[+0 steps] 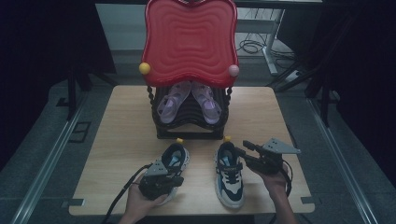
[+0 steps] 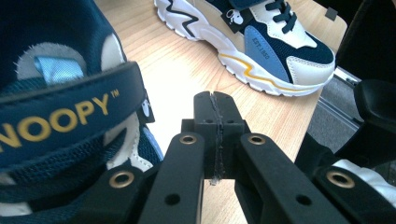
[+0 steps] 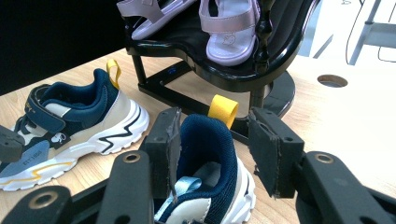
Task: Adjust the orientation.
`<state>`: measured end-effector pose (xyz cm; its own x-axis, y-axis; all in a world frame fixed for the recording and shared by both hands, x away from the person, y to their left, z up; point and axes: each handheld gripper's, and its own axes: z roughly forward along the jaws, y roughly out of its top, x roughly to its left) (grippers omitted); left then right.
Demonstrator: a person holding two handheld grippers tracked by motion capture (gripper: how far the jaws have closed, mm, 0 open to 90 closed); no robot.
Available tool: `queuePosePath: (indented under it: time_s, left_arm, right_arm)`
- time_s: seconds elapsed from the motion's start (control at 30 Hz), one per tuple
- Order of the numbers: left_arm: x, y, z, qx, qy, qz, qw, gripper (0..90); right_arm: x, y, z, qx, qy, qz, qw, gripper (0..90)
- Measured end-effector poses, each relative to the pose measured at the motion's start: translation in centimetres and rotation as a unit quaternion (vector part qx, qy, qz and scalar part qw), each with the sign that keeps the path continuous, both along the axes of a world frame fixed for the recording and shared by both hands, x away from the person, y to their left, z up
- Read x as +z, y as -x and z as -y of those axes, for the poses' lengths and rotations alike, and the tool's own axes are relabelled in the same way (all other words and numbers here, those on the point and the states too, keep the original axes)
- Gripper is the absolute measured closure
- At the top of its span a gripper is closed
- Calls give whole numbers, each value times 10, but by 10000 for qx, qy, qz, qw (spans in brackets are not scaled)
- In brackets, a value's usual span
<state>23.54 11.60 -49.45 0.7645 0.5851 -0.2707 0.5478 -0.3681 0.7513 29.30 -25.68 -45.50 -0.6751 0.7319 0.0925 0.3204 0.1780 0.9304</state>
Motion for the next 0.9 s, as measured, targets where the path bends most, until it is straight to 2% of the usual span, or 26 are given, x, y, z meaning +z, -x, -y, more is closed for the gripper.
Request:
queuePosePath:
  time_s: [0.13,0.37,0.5,0.9]
  left_arm:
    - [-4,2,4,11,-112,-66,9999,897]
    - [-9,5,3,30,-189,-231,9996,896]
    - [-13,8,5,23,-357,-231,9991,897]
    - [-18,8,-4,99,-410,-389,9984,897]
  right_arm:
    - [0,0,0,-17,6,-4,10000,546]
    - [0,0,1,-64,32,3,10000,545]
    - [-1,1,0,-65,36,-15,10000,545]
    - [0,1,2,-96,26,12,9999,543]
